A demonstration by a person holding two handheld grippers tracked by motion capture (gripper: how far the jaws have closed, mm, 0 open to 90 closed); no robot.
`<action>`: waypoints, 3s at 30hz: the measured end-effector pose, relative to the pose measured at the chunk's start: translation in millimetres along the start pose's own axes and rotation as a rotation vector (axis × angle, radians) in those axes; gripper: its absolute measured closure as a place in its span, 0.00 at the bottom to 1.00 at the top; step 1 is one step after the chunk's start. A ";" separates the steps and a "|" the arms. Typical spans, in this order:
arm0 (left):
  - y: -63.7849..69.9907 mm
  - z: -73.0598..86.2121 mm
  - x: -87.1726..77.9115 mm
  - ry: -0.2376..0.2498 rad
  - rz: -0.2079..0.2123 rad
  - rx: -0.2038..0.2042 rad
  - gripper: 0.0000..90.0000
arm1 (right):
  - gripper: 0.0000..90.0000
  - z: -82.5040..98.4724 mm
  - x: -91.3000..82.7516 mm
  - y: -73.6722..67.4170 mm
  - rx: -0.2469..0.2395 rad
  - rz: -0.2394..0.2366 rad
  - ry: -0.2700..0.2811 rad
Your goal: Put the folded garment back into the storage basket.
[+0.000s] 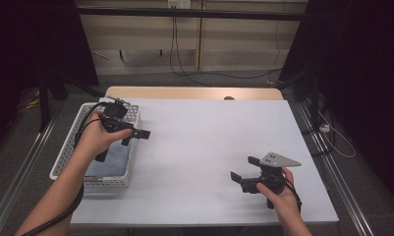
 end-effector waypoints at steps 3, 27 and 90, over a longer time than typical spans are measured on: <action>4.1 -0.6 2.2 -0.003 0.002 0.011 0.20 | 0.08 -0.3 -0.9 0.2 0.003 -0.003 0.001; 34.7 -1.5 17.1 0.005 0.074 0.082 0.19 | 0.08 2.3 -2.7 -1.7 -0.007 -0.014 -0.022; 64.5 57.6 46.8 0.057 0.234 0.127 0.16 | 0.08 16.9 -28.5 7.0 -0.015 0.001 -0.038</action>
Point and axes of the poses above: each handheld gripper's, and its own axes: x roughly forward along the jaws, z roughly out of its underside, y roughly to its right, the point moved 2 cm from there along x, roughly forward along the jaws
